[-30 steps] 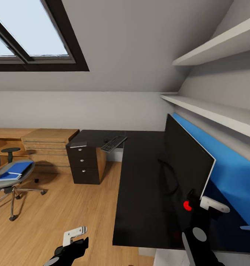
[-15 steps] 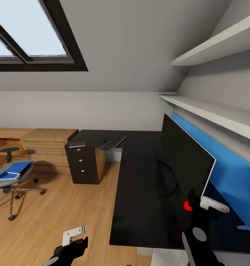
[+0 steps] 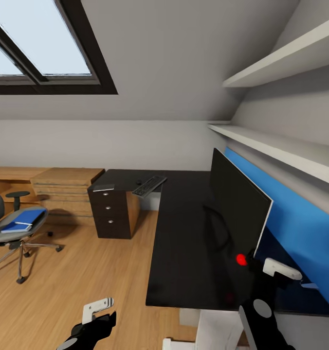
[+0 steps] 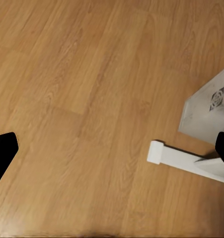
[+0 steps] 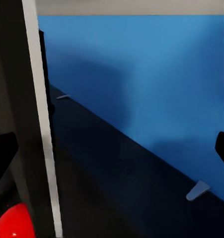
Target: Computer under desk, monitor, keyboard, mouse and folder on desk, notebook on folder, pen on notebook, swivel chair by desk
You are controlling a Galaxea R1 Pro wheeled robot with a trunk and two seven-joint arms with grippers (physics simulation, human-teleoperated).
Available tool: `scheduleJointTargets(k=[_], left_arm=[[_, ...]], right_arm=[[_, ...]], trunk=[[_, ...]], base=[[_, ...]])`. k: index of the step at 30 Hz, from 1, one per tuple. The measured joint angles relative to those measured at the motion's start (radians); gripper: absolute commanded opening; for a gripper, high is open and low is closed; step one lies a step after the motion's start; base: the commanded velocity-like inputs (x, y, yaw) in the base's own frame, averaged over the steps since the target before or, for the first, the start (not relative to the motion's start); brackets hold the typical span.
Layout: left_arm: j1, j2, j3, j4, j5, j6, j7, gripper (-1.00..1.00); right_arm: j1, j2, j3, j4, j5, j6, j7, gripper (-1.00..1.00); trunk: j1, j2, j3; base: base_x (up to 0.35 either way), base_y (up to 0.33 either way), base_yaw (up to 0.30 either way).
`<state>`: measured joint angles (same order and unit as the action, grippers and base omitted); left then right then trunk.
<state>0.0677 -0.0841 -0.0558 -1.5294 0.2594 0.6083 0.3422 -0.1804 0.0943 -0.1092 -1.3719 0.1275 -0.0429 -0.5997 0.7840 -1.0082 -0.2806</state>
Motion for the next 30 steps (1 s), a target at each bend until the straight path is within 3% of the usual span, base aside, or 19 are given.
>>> scheduleJointTargets(k=[12, 22, 26, 30], left_arm=[[0.0, 0.001, 0.005, 0.0, 0.0, 0.0, 0.0, 1.0], [0.0, 0.002, 0.006, 0.006, -0.001, 0.0, 0.005, 1.0], [0.0, 0.003, 0.005, 0.089, -0.002, -0.002, 0.002, 1.0], [0.0, 0.004, 0.005, 0.161, -0.003, -0.003, -0.001, 1.0]], right_arm=[[0.0, 0.001, 0.007, 0.001, 0.001, -0.001, 0.003, 1.0], [0.002, 0.001, 0.055, -0.002, 0.003, 0.001, 0.004, 1.0], [0.031, 0.006, 0.058, 0.001, 0.0, 0.0, 0.005, 1.0], [0.098, 0.009, 0.06, 0.003, -0.002, -0.008, 0.006, 1.0]], trunk=[[0.0, 0.0, 0.0], [0.0, 0.0, 0.0], [0.0, 0.0, 0.0], [0.0, 0.0, 0.0]], base=[[-0.336, 0.0, 0.0], [-0.336, 0.0, 0.0], [-0.336, 0.0, 0.0], [-0.205, 0.0, 0.0]])
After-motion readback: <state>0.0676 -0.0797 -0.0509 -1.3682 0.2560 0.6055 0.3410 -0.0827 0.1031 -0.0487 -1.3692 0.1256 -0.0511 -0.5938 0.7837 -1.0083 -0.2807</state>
